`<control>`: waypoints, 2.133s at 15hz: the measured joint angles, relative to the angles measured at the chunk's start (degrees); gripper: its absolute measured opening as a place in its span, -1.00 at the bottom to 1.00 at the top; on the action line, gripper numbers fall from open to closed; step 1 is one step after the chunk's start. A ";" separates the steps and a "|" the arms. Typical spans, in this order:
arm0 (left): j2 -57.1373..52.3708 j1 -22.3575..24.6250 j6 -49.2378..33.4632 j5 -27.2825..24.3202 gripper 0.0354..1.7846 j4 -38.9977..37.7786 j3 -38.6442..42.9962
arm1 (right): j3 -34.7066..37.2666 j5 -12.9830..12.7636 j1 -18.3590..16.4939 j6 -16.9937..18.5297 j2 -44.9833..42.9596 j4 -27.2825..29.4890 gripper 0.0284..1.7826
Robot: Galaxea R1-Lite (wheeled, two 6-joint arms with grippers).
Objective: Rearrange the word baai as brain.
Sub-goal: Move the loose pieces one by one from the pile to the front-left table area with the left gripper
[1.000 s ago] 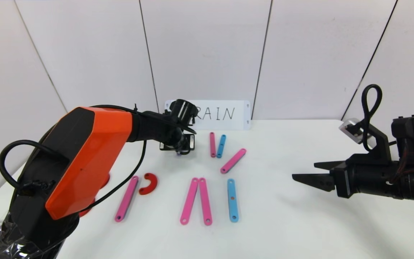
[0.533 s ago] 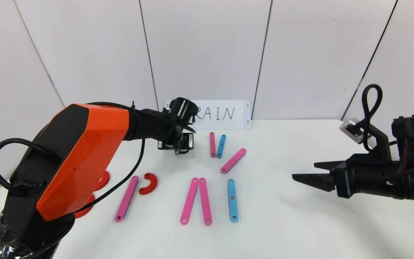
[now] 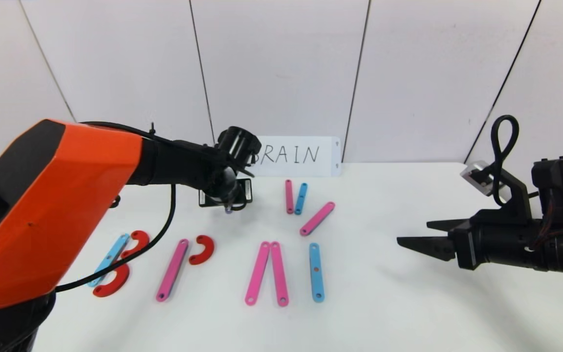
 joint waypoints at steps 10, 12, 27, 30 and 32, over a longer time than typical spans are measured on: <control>-18.49 -6.53 -21.03 0.61 -0.73 8.22 18.33 | 0.20 0.00 0.32 0.02 0.20 0.00 0.94; -19.41 -7.47 -25.25 0.63 -0.73 11.42 18.97 | 0.29 0.02 0.37 0.00 0.20 -0.01 0.94; -18.60 -10.67 -40.94 4.33 -0.73 11.47 29.22 | 0.39 0.00 0.48 0.00 0.46 0.02 0.94; -17.14 -10.91 -43.42 4.35 -0.73 11.93 29.44 | 0.39 0.02 0.48 0.00 0.46 0.00 0.94; -16.48 -10.95 -43.58 4.30 -0.73 11.96 29.85 | 0.39 0.00 0.48 0.00 0.46 0.02 0.94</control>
